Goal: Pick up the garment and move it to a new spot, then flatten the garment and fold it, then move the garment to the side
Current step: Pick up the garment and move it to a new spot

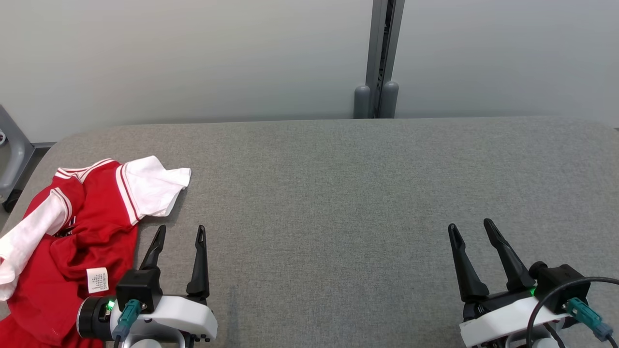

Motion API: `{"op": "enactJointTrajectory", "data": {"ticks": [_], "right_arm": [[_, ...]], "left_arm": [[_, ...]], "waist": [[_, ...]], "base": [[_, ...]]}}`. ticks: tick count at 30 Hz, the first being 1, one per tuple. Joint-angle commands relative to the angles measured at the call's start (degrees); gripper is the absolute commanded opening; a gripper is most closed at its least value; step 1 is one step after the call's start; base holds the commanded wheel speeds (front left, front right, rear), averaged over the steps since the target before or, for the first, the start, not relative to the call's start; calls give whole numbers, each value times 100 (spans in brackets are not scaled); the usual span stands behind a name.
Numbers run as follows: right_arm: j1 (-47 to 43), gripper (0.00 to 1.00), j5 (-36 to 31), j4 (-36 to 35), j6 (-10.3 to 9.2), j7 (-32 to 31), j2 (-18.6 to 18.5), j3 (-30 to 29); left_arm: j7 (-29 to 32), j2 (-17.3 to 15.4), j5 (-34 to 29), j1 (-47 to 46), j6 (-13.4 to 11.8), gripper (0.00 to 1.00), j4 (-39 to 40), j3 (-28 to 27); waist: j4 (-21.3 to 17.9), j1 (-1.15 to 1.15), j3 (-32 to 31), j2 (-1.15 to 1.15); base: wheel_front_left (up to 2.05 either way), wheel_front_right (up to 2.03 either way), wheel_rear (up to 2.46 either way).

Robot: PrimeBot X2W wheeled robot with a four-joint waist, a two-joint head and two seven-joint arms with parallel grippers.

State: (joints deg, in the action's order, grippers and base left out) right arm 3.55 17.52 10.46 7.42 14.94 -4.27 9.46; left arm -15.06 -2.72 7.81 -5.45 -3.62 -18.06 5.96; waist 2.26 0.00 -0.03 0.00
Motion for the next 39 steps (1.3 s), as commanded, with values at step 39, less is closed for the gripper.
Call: {"op": "enactJointTrajectory", "data": {"ticks": [39], "right_arm": [[-42,100,201,165,13,35,-75,278]], "left_arm": [[11,-28,51,-62,73,100,-219,-174]], "waist": [[2024,0,48,0]], "base": [[0,0,0]]}}
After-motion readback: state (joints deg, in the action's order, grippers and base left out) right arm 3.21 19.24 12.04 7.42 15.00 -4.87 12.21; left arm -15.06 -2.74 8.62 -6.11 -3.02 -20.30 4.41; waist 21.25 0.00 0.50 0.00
